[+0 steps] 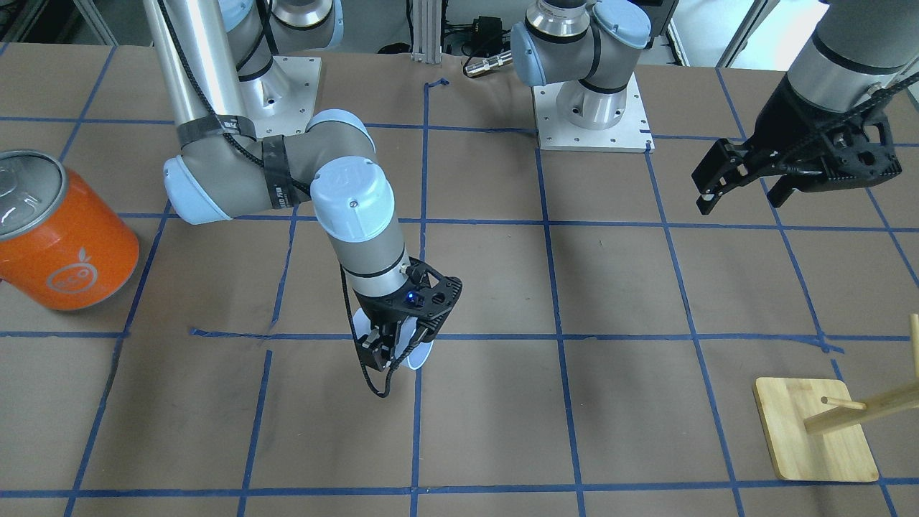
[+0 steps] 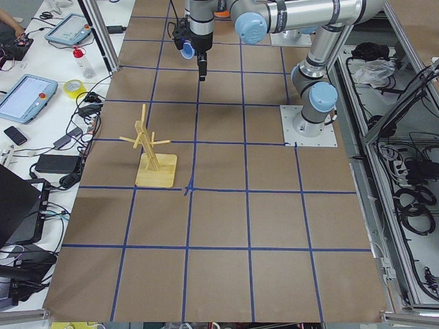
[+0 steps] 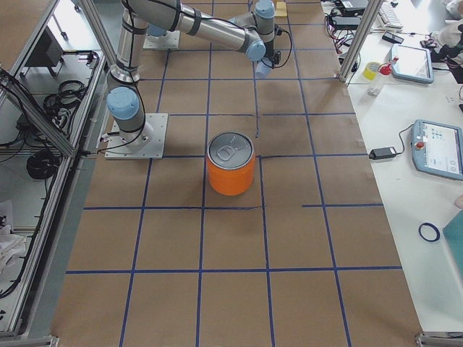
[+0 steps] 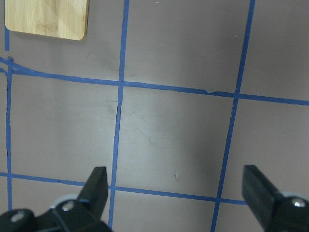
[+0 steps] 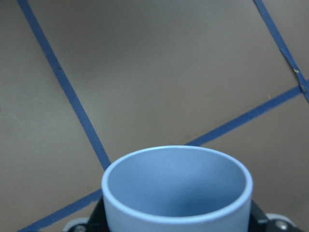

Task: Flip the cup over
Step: 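Lift the cup with the right gripper and carry it toward the table center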

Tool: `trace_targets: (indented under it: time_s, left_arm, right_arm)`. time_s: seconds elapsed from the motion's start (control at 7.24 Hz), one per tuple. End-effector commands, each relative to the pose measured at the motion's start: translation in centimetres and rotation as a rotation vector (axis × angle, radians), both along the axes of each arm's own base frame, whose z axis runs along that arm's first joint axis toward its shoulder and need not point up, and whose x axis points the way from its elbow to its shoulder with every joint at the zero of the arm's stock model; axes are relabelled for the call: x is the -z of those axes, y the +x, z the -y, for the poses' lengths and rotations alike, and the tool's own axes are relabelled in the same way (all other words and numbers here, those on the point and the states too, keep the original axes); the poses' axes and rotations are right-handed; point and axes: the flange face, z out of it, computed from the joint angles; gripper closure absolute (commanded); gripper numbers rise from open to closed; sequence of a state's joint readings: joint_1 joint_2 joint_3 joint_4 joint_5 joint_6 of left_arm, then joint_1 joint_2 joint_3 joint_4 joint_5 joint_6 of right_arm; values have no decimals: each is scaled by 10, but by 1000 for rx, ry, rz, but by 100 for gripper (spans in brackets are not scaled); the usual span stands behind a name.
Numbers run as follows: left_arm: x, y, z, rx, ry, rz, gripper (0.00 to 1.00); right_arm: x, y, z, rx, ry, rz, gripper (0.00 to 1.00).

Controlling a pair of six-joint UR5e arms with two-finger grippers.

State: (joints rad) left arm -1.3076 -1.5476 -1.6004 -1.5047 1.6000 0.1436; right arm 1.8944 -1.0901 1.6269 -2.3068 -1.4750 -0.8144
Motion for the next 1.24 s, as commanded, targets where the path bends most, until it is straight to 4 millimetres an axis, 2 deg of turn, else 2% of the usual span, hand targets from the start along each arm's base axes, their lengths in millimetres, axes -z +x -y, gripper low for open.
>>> trace_targets:
  time_s: [0.0,0.14,0.28,0.41,0.83,0.97,1.11]
  left_arm:
    - [0,2,-1,24,3,7,0]
    - [0,2,0,27,0,8,0]
    - [1,2,0,26,1,6,0]
    - [0,3,0,26,0,8,0]
    - [1,2,0,27,-1,4,0]
    - [1,2,0,27,1,5,0]
    - [1,2,0,27,1,5,0]
  right_arm:
    - [25,38,-11,-250,-64,-20,100]
    - [32,67,-28,-327,-86,-26,100]
    - [43,83,-40,-382,-96,-36,100]
    - [55,83,-37,-440,-95,-65,100]
    - [59,79,-37,-447,-99,-106,100]
    - [63,78,-39,-439,-90,-105,96]
    - [68,79,-38,-435,-83,-104,88]
